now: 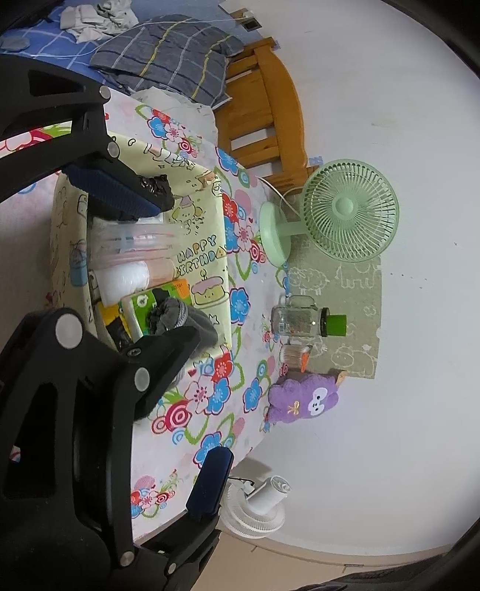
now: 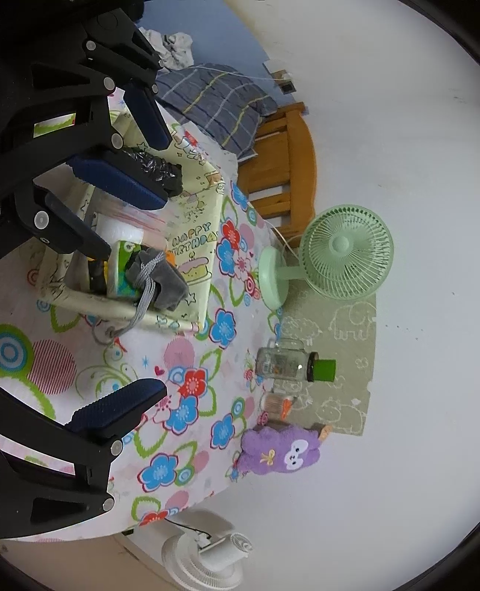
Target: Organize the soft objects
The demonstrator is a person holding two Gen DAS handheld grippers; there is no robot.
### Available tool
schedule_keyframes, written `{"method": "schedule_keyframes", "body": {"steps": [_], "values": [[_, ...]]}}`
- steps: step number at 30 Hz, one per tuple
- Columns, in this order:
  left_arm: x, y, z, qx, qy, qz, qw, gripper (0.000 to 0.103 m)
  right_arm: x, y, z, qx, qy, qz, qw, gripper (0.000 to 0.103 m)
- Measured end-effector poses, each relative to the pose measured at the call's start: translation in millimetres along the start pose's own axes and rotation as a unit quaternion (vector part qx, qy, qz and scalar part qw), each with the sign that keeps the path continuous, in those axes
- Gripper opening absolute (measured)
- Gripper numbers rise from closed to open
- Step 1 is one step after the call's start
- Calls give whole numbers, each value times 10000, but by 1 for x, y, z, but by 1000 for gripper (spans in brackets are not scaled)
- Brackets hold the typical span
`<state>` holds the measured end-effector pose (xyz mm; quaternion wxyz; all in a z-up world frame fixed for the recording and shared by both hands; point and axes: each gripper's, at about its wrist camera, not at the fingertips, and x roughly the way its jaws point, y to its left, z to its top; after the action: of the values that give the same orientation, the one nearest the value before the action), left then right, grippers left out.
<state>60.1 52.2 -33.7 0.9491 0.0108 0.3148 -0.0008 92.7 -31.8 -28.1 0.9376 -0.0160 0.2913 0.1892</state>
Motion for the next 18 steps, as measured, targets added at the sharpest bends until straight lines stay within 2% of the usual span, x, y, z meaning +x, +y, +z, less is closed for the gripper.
{"method": "schedule_keyframes", "body": {"steps": [18], "values": [[-32,-46,10,163,-327,-24,9993,99,-55,-39,-3,220,-437,-438,9978,97]]}}
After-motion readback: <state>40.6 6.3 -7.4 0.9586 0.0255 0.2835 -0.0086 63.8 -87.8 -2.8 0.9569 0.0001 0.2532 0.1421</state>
